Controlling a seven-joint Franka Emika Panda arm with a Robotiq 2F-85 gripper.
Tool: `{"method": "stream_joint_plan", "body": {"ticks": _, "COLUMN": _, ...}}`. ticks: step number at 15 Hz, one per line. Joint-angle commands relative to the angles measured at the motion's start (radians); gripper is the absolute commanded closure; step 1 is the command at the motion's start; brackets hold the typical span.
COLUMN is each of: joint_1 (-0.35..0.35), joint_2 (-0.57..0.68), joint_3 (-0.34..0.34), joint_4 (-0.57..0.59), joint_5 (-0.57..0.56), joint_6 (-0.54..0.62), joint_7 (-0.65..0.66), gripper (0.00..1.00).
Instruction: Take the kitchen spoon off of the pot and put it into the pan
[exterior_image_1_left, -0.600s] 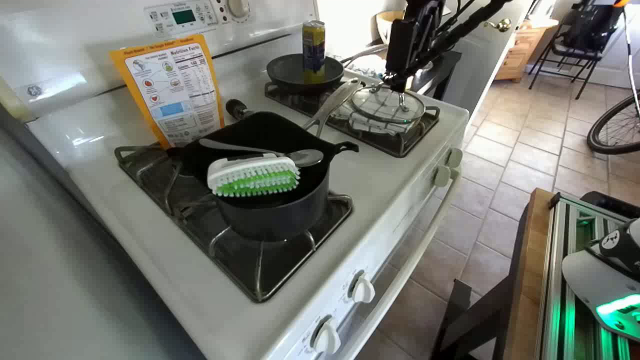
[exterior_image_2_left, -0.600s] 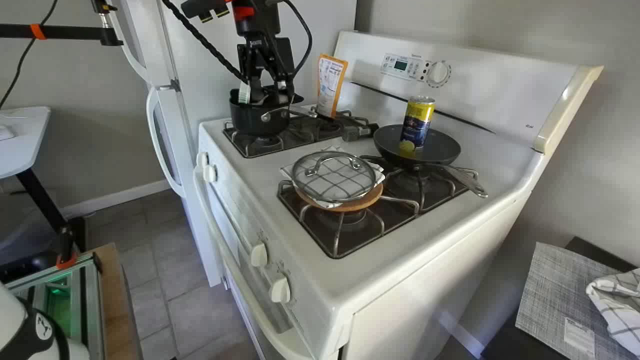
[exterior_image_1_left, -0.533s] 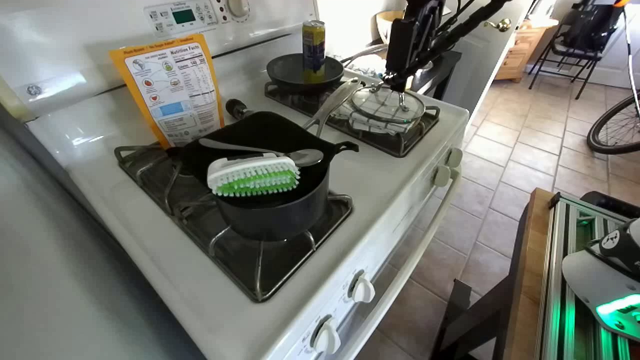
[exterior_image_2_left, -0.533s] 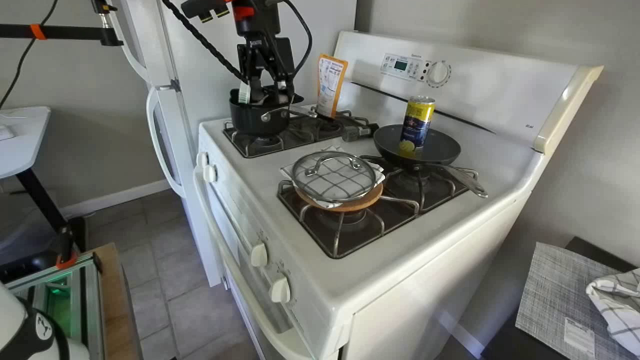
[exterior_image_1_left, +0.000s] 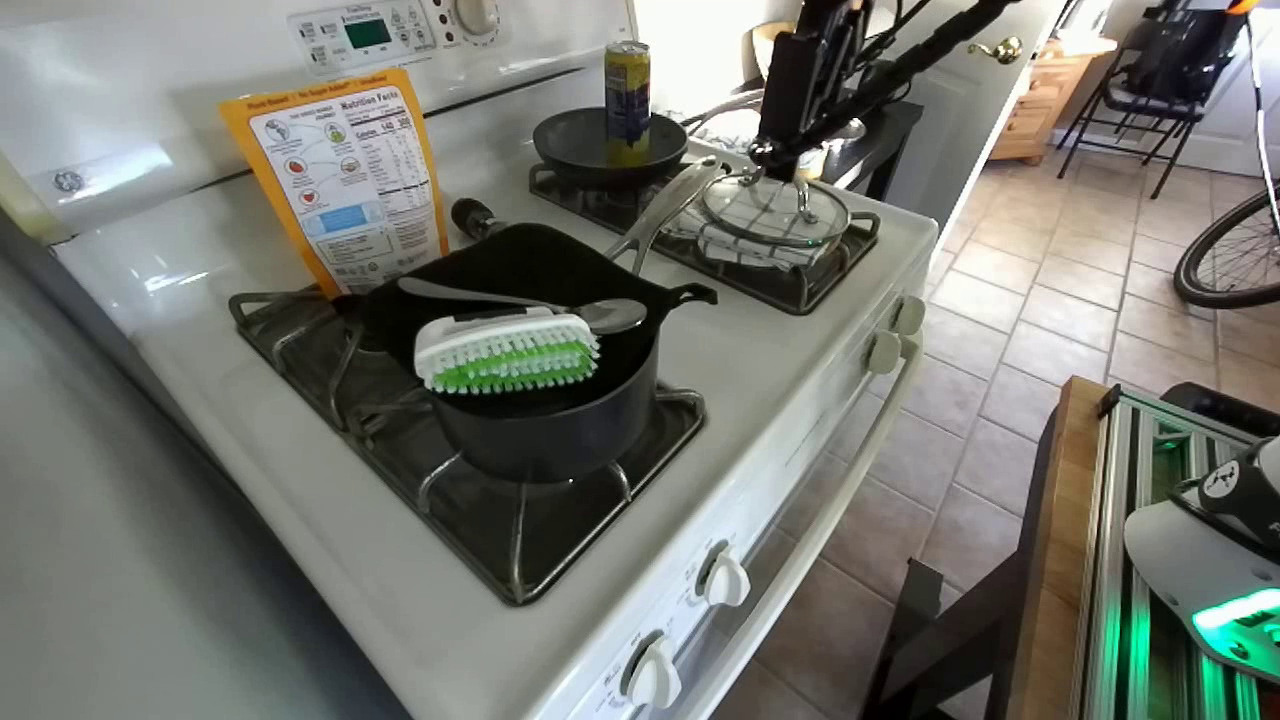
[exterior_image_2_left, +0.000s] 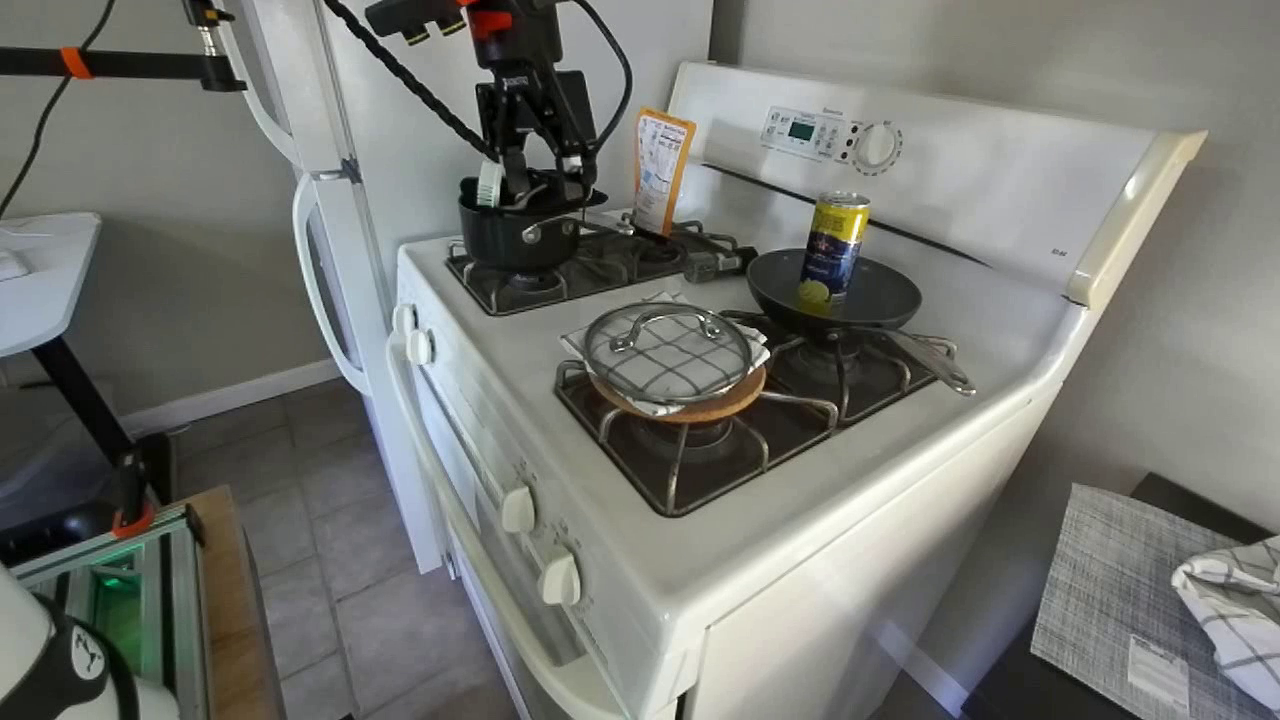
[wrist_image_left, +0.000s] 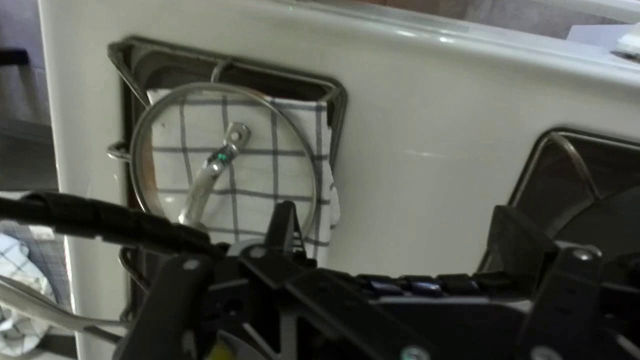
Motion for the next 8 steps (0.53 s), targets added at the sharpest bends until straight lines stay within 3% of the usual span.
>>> {"method": "stream_joint_plan", "body": {"ticks": 1, "joint_1": 0.071, "joint_2": 0.053, "joint_3": 0.002, "joint_4": 0.016, "joint_5": 0.002, "joint_6": 0.144, "joint_7": -0.082, "gripper": 0.00}}
{"method": "stream_joint_plan", "body": {"ticks": 8, "joint_1": 0.164, "joint_2": 0.222, "joint_3": 0.032, "joint_4": 0.125, "joint_5": -0.014, "joint_6": 0.372, "joint_7": -0.232, "gripper": 0.00}}
